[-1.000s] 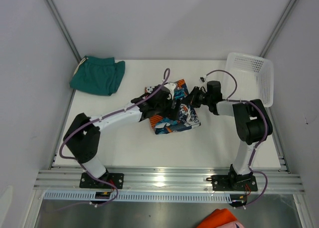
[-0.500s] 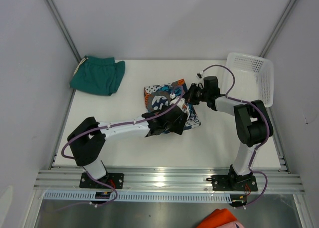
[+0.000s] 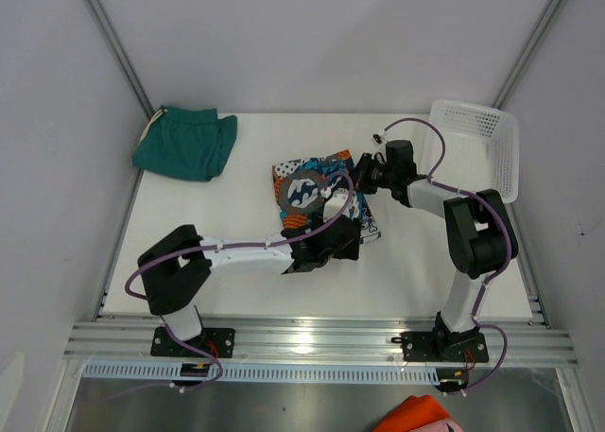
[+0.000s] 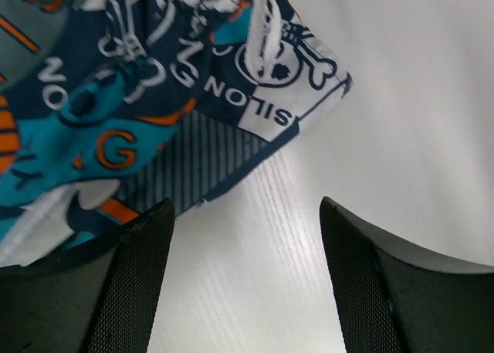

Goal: Fold and stack the shorts

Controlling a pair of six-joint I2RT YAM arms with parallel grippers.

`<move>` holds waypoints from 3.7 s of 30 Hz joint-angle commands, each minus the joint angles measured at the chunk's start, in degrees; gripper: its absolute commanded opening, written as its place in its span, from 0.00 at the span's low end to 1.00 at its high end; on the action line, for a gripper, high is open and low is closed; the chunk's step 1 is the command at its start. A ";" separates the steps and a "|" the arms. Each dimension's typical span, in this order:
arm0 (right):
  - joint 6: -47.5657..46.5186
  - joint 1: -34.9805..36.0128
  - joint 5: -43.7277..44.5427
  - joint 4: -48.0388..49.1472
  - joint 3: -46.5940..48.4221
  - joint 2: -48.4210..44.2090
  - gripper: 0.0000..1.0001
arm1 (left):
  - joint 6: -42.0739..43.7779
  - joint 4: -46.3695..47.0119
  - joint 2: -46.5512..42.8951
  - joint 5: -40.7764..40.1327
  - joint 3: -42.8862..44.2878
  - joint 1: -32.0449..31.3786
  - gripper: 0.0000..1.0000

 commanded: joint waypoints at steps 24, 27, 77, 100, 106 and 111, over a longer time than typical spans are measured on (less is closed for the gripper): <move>0.30 -0.19 -2.71 1.21 4.32 2.20 0.00 | -13.57 -4.64 16.43 -6.82 7.21 0.34 0.86; 0.22 -0.54 -2.80 0.42 5.46 2.55 0.00 | -14.36 -3.85 17.57 -5.14 6.42 0.60 0.86; -9.63 -3.26 -3.94 -14.70 13.03 16.27 0.00 | -6.81 4.99 -24.26 21.45 -17.72 14.21 0.90; -11.21 -3.53 -1.22 -19.70 17.67 17.40 0.00 | -14.72 14.70 -9.31 29.93 -27.33 20.91 0.88; -14.81 -3.79 1.60 -27.70 25.76 20.39 0.11 | -15.42 11.36 -12.30 27.30 -26.54 15.73 0.89; -16.04 -3.88 2.12 -29.81 30.69 19.35 0.55 | -15.78 8.11 -13.62 23.80 -20.92 9.48 0.90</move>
